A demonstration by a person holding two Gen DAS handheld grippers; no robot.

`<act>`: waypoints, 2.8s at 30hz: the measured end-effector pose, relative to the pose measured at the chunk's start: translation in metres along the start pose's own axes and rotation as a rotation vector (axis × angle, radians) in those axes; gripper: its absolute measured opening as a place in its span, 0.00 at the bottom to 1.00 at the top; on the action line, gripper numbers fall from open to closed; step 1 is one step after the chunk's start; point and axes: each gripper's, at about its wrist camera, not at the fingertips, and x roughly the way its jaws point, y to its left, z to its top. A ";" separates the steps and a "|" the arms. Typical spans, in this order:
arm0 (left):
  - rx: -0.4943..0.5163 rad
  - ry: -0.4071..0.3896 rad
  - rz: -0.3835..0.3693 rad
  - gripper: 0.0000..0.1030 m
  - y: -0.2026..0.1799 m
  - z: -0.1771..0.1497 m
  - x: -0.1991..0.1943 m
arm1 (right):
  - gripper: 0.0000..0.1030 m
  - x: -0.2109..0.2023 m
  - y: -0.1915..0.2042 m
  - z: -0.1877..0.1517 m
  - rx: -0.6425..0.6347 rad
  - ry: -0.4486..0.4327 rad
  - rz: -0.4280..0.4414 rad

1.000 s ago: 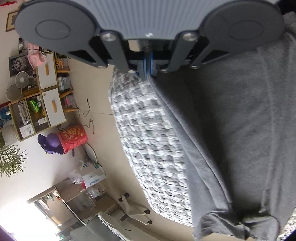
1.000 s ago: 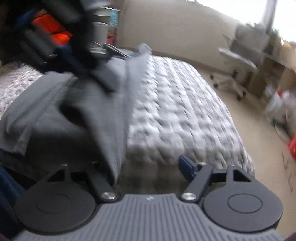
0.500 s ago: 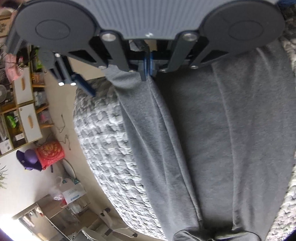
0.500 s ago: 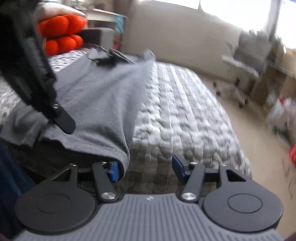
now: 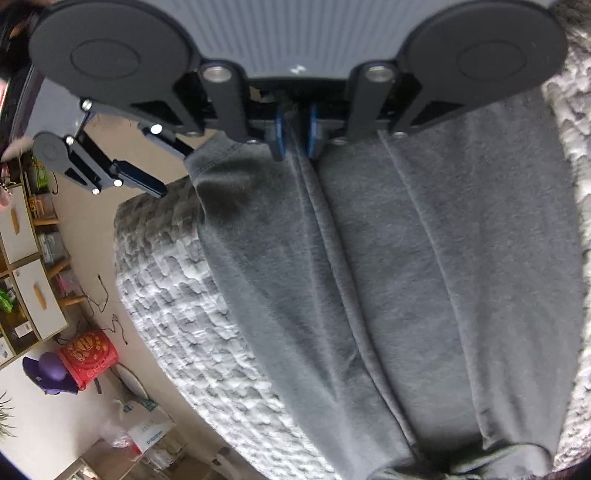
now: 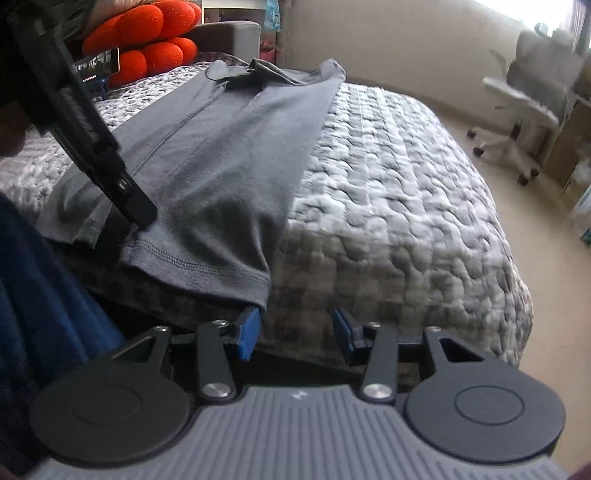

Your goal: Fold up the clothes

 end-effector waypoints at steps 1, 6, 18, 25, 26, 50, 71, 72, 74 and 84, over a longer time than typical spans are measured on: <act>-0.003 -0.023 -0.009 0.25 0.003 0.000 -0.008 | 0.45 -0.005 -0.007 0.000 0.015 0.004 0.015; -0.068 -0.152 -0.045 0.35 0.024 0.016 -0.044 | 0.46 -0.030 -0.045 0.019 0.150 -0.052 0.107; -0.361 -0.382 -0.053 0.41 0.093 0.126 -0.031 | 0.46 0.064 -0.049 0.200 0.126 -0.048 0.222; -0.456 -0.430 0.016 0.41 0.142 0.140 -0.011 | 0.40 0.158 -0.032 0.270 0.116 0.033 0.247; -0.468 -0.430 0.023 0.41 0.146 0.140 -0.009 | 0.38 0.168 -0.031 0.269 0.124 0.040 0.256; -0.515 -0.564 0.029 0.47 0.173 0.167 -0.038 | 0.09 0.214 -0.050 0.263 0.154 0.037 0.284; -0.370 -0.552 0.134 0.08 0.188 0.281 0.016 | 0.19 0.228 -0.064 0.274 0.258 -0.051 0.248; -0.354 -0.555 0.137 0.07 0.185 0.281 0.015 | 0.19 0.228 -0.062 0.274 0.254 -0.053 0.246; -0.365 -0.577 0.123 0.06 0.184 0.278 0.006 | 0.19 0.228 -0.061 0.275 0.250 -0.059 0.246; -0.514 -0.638 0.096 0.05 0.200 0.250 -0.014 | 0.19 0.228 -0.060 0.275 0.241 -0.072 0.235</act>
